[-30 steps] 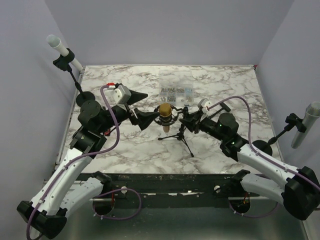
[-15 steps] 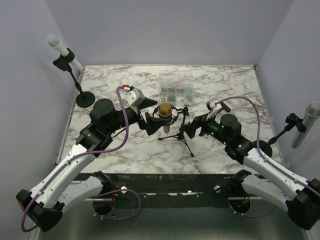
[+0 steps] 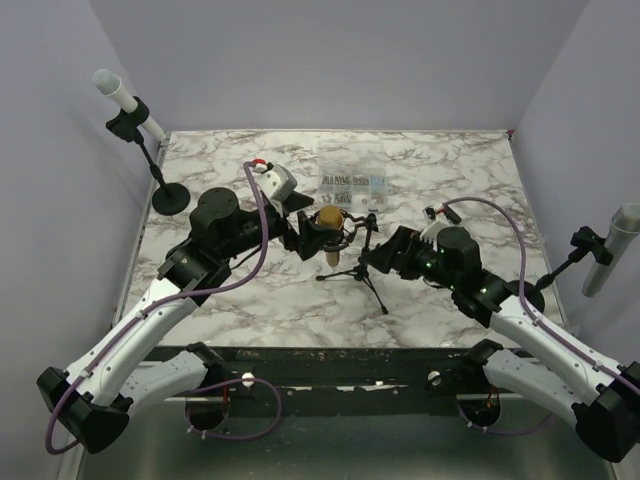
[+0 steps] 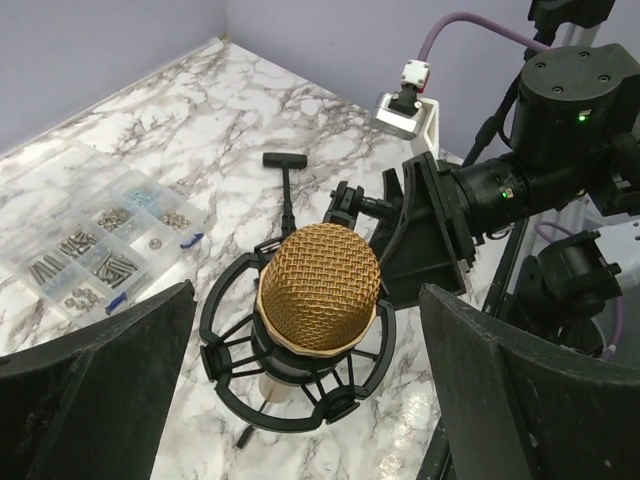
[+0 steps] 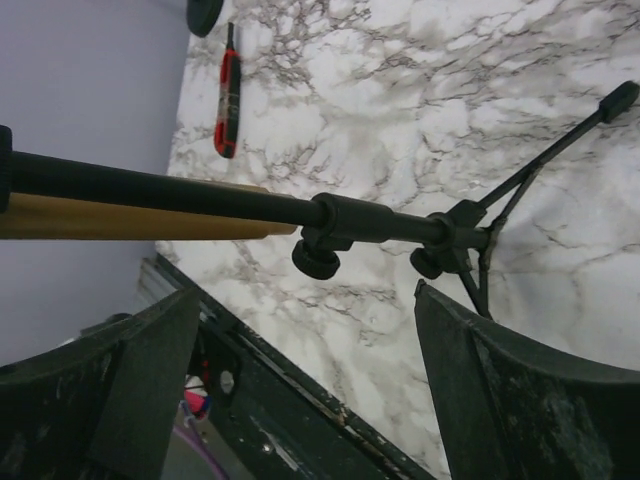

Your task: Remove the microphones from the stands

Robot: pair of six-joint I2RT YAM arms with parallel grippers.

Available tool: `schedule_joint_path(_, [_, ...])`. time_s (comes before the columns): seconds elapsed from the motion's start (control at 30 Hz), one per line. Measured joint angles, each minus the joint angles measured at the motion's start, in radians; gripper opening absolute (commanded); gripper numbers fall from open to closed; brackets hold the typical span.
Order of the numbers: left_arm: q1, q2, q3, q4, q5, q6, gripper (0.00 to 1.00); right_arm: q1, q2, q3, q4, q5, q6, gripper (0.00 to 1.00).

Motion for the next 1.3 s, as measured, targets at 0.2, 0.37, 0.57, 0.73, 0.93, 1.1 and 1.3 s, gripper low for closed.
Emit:
schedule_joint_path(0.2, [-0.034, 0.006, 0.000, -0.018, -0.024, 0.002, 0.85, 0.000, -0.002, -0.099, 0.131, -0.043, 0.183, 0.76])
schedule_joint_path(0.37, [-0.044, 0.010, 0.003, -0.020, -0.044, 0.001, 0.75, 0.000, -0.014, -0.149, 0.181, -0.048, 0.254, 0.77])
schedule_joint_path(0.57, [-0.045, 0.053, 0.020, -0.023, -0.059, -0.008, 0.65, 0.000, -0.084, -0.149, 0.168, -0.031, 0.246, 0.80])
schedule_joint_path(0.73, [-0.051, 0.075, 0.026, -0.029, -0.079, -0.014, 0.65, 0.000, -0.148, -0.146, 0.123, 0.005, 0.221, 0.80])
schedule_joint_path(0.93, [-0.087, 0.077, 0.026, -0.039, -0.124, -0.006, 0.48, 0.000, -0.193, -0.146, 0.066, 0.037, 0.198, 0.81])
schedule_joint_path(1.1, [-0.109, 0.082, 0.030, -0.050, -0.153, 0.015, 0.35, 0.000, -0.230, -0.146, 0.022, 0.062, 0.176, 0.81])
schedule_joint_path(1.3, [-0.113, 0.082, 0.069, -0.103, -0.187, 0.042, 0.19, 0.000, -0.277, -0.114, -0.074, 0.103, 0.137, 0.81])
